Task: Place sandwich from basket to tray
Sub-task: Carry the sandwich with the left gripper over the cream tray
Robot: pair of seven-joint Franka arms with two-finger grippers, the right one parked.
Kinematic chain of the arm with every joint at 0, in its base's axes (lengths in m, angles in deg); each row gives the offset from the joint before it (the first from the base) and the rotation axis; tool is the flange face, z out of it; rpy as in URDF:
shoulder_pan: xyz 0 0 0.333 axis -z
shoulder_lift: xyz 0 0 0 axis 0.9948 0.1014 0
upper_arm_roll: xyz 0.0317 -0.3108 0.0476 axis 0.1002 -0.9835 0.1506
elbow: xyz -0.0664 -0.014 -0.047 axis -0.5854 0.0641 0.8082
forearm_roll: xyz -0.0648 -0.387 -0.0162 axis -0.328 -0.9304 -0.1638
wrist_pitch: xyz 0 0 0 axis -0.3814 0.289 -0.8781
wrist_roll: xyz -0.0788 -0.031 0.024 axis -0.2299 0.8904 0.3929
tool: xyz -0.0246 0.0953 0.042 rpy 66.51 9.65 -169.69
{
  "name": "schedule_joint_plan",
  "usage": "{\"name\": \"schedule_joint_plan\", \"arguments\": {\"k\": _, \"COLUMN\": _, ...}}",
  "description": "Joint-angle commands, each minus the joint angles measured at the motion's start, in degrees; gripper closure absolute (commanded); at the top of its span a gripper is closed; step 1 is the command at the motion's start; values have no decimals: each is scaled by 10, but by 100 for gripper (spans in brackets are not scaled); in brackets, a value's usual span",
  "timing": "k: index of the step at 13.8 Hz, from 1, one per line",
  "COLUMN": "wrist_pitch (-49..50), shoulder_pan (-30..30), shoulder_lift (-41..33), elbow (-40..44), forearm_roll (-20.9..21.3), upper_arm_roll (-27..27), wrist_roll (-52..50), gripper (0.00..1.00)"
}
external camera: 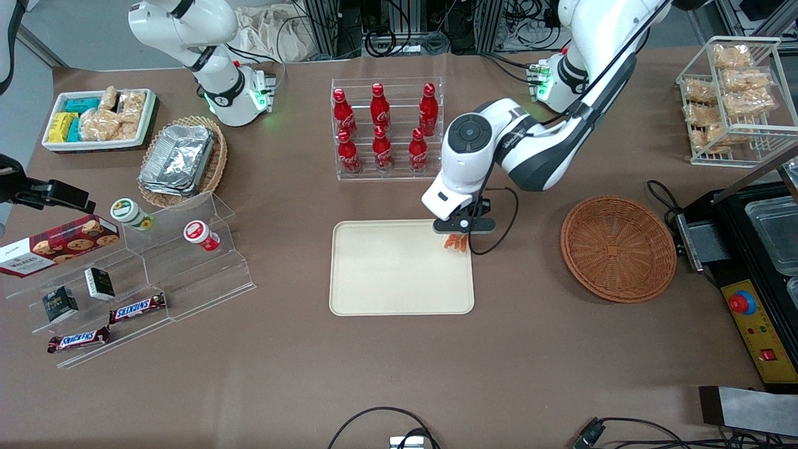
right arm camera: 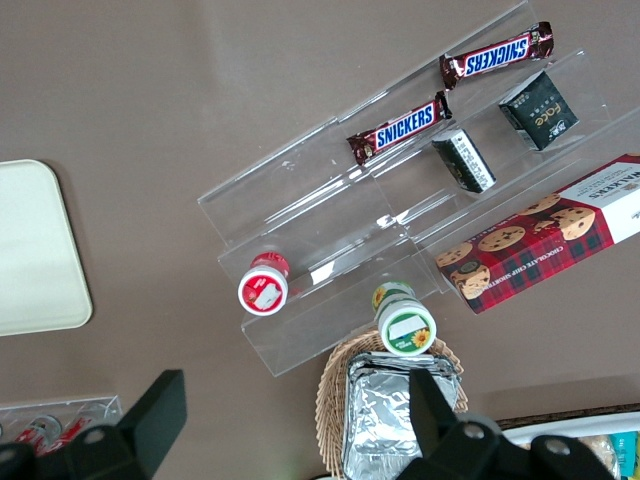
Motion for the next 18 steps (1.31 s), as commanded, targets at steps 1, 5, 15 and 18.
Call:
{"name": "schedule_joint_plan", "arguments": {"k": 1, "wrist_pitch": 14, "shoulder_pan": 22, "shoulder_lift": 58, "elbow": 46, "forearm_roll": 50, "upper_arm_roll": 0, "wrist_roll": -41, "gripper": 85}}
{"name": "schedule_joint_plan", "arguments": {"k": 5, "wrist_pitch": 28, "shoulder_pan": 42, "shoulder_lift": 126, "elbow": 107, "forearm_roll": 103, "upper_arm_roll": 2, "wrist_roll": -85, "gripper": 85}}
{"name": "schedule_joint_plan", "arguments": {"k": 15, "wrist_pitch": 29, "shoulder_pan": 121, "shoulder_lift": 189, "elbow": 184, "forearm_roll": 115, "upper_arm_roll": 76, "wrist_roll": -85, "gripper": 85}}
{"name": "schedule_joint_plan", "arguments": {"k": 18, "wrist_pitch": 29, "shoulder_pan": 123, "shoulder_lift": 192, "elbow": 186, "forearm_roll": 118, "upper_arm_roll": 76, "wrist_roll": -86, "gripper": 84}}
